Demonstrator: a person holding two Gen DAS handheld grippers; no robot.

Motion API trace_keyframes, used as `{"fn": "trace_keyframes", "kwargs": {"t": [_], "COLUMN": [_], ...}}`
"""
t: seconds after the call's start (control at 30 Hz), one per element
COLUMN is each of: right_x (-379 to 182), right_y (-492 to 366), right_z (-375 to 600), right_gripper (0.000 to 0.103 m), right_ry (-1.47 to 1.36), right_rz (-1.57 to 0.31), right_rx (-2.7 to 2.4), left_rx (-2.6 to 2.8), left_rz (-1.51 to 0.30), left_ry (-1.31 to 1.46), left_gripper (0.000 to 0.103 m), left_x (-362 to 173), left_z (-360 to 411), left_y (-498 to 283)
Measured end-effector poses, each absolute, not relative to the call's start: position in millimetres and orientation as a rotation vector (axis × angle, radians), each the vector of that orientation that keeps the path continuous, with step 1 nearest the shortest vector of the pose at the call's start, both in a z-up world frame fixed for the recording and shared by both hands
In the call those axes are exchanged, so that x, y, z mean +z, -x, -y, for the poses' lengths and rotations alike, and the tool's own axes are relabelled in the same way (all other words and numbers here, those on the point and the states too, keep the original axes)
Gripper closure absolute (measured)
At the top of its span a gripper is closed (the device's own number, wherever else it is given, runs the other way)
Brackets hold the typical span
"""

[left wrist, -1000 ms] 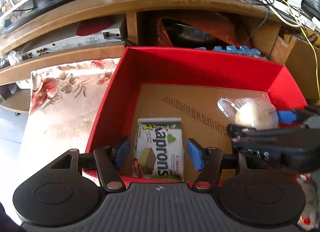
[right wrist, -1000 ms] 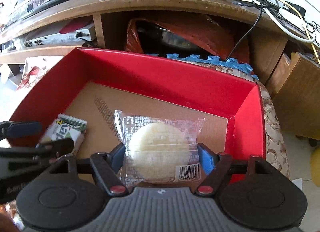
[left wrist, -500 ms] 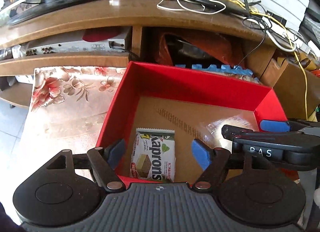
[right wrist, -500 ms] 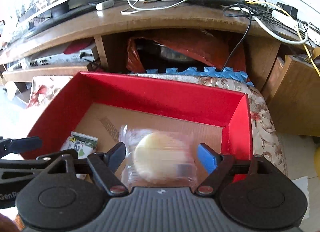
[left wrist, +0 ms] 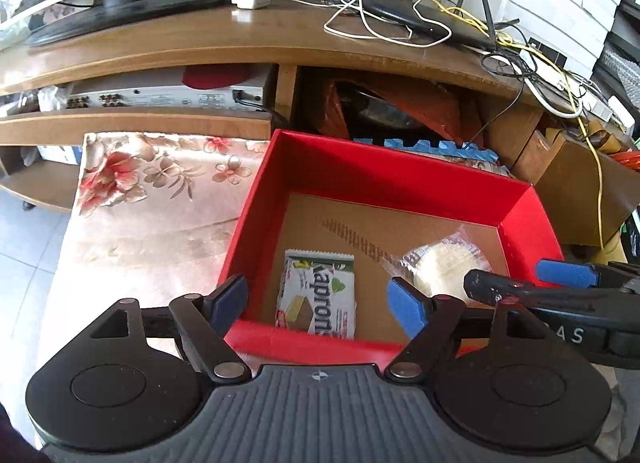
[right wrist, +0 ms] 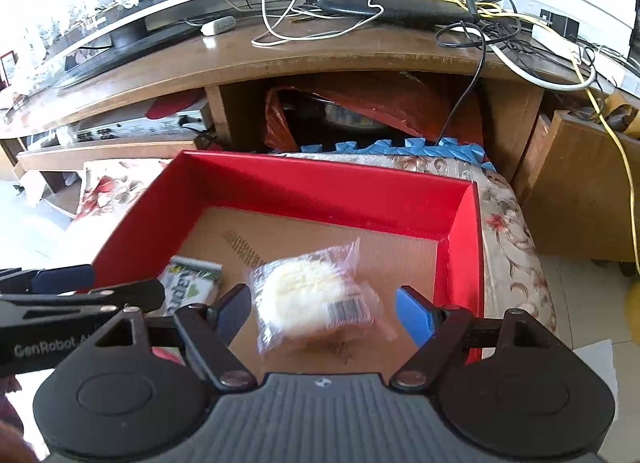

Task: Organize snacks
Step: 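Grasp the orange bread packet with the left tool while the right tool grasps the white noodle-snack packet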

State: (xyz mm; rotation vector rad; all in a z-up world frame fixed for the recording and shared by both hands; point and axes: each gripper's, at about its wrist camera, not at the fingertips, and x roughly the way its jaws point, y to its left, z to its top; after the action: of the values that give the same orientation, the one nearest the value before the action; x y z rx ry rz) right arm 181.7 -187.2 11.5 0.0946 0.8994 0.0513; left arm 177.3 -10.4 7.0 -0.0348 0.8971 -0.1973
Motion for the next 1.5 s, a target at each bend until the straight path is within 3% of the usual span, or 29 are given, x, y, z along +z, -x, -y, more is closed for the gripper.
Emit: {"fn": "trace_keyframes", "kwargs": {"t": [0.57,1.03,1.13,1.3,1.5], "right_x": [17,-31,-44,-41,-32], "right_y": [-106,-131,-132,-125,-108], "right_z": [154,108,109,116,129], "right_gripper": [0.019,0.019,0.022,0.042,0.046], "right_ry": [-0.097,-0.044,-0.013,0.066,0.107], "right_rz": [-0.954,-1.128,-1.160,-1.160,-1.158], "right_rx": [0.102,0.076,0.085,0.153,0.213], "left_rx": [-0.189,-0.193,-0.192,-0.241,-0.278], "left_rz": [-0.896,-0.960,-0.985,-1.014,-1.068], "left_ry": [0.074,0.074,0.065,0.046,-0.070], "left_gripper": [0.017,0.015,0.015,0.015,0.016], "left_x": [15,-2,-8,-15,-34], "left_z": [-32,-66,-73,-70,-50], "left_y": [-145,-141,-141,-140,-143]}}
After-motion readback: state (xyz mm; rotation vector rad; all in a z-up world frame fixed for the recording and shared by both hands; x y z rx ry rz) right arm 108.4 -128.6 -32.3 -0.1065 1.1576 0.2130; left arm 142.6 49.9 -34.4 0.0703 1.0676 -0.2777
